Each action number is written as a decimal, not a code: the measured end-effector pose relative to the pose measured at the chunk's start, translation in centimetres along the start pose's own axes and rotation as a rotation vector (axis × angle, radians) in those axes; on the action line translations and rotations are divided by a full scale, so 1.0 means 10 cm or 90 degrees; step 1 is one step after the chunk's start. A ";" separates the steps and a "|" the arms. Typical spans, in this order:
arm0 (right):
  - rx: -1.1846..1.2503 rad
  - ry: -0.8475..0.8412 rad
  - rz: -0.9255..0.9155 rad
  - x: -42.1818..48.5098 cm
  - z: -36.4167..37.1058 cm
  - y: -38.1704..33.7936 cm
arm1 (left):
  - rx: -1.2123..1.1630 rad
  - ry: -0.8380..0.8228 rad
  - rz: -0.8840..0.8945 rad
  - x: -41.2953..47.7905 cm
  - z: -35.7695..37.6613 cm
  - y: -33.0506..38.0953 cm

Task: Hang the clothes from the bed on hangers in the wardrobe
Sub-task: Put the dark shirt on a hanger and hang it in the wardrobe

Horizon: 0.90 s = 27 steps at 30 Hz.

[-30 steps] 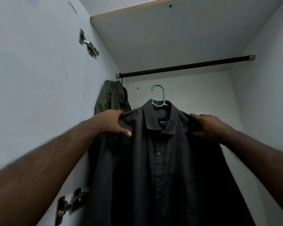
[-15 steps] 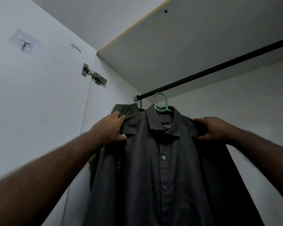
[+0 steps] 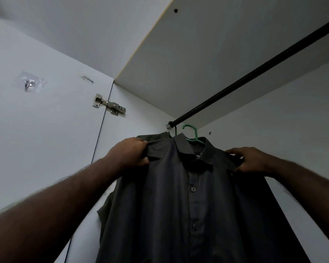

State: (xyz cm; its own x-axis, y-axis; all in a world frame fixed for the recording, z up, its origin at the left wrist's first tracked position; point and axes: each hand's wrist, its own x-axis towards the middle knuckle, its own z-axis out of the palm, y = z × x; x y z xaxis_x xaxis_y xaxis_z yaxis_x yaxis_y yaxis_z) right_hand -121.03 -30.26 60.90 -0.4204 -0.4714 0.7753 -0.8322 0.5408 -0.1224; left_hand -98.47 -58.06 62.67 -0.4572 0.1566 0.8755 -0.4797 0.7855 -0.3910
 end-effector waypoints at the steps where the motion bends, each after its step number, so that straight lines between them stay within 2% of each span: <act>1: 0.019 -0.011 0.005 0.07 0.04 0.02 | 0.006 0.009 0.010 0.05 0.01 -0.02; 12: 0.181 -0.012 0.047 0.82 0.54 0.35 | 0.042 0.076 -0.003 0.80 0.22 -0.14; 21: 0.193 0.087 0.032 1.36 0.78 0.30 | 0.058 0.121 0.017 1.29 0.36 -0.35; 27: 0.181 0.112 -0.001 1.67 0.78 0.08 | 0.049 0.170 -0.001 1.36 0.25 -0.53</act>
State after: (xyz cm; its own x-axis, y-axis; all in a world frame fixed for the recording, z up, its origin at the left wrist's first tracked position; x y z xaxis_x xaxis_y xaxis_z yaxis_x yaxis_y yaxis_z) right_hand -131.52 -43.15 68.89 -0.3712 -0.3305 0.8678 -0.9106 0.3127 -0.2704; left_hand -103.98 -61.63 75.91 -0.2471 0.3156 0.9162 -0.5406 0.7398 -0.4006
